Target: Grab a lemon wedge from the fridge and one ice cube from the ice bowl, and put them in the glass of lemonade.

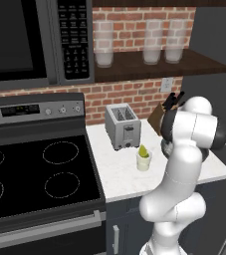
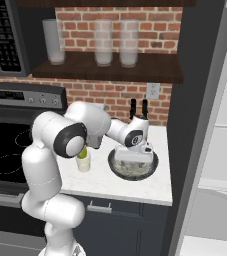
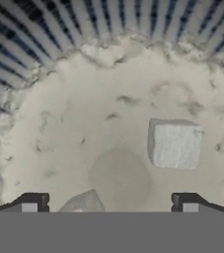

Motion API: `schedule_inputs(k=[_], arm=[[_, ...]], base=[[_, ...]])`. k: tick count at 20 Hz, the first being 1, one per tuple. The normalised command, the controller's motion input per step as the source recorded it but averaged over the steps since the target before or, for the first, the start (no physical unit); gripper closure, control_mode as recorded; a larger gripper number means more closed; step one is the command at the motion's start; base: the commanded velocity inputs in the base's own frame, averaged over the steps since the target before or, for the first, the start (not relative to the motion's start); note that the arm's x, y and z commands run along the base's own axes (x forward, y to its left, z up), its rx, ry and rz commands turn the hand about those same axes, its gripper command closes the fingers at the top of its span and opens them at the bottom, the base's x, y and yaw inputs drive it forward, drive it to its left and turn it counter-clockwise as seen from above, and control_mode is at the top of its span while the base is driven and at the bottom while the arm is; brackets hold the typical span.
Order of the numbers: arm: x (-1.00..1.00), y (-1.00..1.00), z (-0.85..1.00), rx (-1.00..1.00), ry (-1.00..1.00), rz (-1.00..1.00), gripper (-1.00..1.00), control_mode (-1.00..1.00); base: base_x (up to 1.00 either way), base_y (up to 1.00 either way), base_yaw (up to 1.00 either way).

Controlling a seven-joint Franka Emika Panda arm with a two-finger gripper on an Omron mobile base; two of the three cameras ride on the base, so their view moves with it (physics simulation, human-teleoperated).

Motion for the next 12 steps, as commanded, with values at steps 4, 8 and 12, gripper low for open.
schedule_inputs(k=[4, 8, 12], arm=[[-0.2, 0.0, 0.0, 0.0, 0.0, 0.02, -1.0, -1.0], [-0.02, 0.0, 0.0, 0.0, 0.0, 0.0, -1.0, -1.0], [0.0, 0.0, 0.0, 0.0, 0.0, 0.0, -1.0, -1.0]], base=[[0.0, 0.0, 0.0], [0.0, 0.0, 0.0], [0.0, 0.0, 0.0]])
